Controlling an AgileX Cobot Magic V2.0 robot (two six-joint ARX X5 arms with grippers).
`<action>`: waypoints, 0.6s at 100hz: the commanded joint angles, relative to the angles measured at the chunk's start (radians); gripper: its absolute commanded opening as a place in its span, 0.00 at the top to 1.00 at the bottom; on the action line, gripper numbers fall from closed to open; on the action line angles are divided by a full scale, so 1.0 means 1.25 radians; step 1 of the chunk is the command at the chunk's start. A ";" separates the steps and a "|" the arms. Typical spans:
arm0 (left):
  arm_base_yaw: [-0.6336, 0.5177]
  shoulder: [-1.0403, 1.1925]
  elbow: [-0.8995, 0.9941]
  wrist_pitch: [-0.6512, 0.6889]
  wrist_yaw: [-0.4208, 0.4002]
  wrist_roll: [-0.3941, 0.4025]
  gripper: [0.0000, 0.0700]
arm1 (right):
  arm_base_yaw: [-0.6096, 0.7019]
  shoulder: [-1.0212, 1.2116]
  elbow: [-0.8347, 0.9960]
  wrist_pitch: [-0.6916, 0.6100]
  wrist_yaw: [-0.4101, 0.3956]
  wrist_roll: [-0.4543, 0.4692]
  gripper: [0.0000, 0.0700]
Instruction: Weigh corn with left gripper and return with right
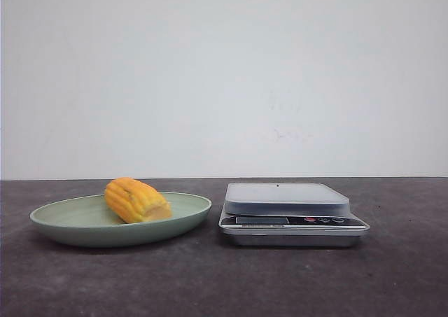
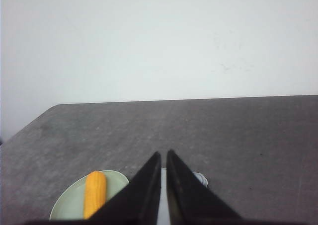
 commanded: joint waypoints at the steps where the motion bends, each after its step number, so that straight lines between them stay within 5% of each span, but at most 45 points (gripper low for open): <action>1: 0.021 -0.013 0.007 0.009 -0.005 0.085 0.89 | 0.005 0.002 0.009 0.010 0.001 0.008 0.98; 35: 0.447 -0.128 -0.180 0.015 0.287 0.125 0.89 | 0.005 0.002 0.009 0.011 0.001 0.008 0.98; 60: 0.611 -0.295 -0.438 0.152 0.299 0.137 0.89 | 0.005 0.002 0.009 0.011 0.001 0.008 0.98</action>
